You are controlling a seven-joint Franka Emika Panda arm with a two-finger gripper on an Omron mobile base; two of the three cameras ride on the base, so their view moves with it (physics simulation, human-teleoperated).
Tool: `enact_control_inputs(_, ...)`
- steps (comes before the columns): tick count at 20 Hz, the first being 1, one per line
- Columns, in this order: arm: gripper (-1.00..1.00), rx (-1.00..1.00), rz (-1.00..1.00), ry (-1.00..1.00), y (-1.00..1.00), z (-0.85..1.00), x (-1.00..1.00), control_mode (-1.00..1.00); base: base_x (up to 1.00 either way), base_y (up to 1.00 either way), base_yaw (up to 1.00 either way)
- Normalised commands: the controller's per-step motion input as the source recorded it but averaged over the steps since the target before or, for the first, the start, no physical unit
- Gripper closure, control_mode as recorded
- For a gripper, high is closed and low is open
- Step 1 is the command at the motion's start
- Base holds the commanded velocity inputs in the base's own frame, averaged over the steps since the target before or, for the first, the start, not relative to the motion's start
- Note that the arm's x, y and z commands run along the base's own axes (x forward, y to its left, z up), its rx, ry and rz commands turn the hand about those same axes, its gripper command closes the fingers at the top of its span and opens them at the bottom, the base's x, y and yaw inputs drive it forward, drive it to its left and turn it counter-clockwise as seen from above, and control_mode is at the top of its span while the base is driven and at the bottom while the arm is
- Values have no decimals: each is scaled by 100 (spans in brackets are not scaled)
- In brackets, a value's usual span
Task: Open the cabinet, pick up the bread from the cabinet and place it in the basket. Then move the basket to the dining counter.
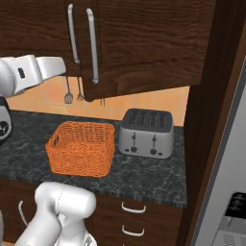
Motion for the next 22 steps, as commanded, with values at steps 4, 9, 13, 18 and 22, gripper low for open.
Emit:
enact_control_inputs(4, -100, -41, 0, 21, 62, -18, 89, -100, 0, 0, 0)
enact_control_inputs(9, -100, -25, -2, 28, 3, -8, 100, -100, 0, 0, 0)
enact_control_inputs(13, -100, -30, -4, 24, -3, -37, 100, -100, 0, 0, 0)
enact_control_inputs(18, -100, -27, -9, 19, -23, -25, 92, -100, 0, 0, 0)
enact_control_inputs(22, -100, -8, -11, 18, -72, -3, 58, -100, 0, 0, 0)
